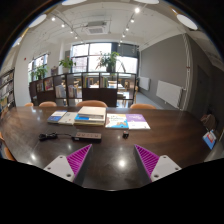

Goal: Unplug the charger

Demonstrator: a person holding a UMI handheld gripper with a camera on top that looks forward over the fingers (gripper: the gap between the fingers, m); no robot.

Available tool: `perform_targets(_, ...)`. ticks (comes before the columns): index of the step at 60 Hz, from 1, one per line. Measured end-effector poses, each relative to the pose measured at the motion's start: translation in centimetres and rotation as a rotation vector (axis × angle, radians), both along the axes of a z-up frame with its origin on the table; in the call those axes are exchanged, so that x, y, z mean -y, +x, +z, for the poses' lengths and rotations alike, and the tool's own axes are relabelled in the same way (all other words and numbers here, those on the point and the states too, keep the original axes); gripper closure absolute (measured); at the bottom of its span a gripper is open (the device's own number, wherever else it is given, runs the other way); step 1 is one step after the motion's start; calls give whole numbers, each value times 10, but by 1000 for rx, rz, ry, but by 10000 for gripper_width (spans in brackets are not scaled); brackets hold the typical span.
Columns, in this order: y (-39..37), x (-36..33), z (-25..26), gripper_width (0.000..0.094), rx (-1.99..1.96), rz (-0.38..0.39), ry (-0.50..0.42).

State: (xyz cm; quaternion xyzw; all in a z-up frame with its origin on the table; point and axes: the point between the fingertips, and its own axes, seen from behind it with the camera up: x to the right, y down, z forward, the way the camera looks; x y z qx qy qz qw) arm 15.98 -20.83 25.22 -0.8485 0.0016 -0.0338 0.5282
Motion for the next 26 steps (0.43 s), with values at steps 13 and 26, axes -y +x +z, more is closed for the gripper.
perform_targets(13,-16,23,-16,110,-27,13,-20)
perform_targets(26,-18,17,-35,114,-54,-5,-70)
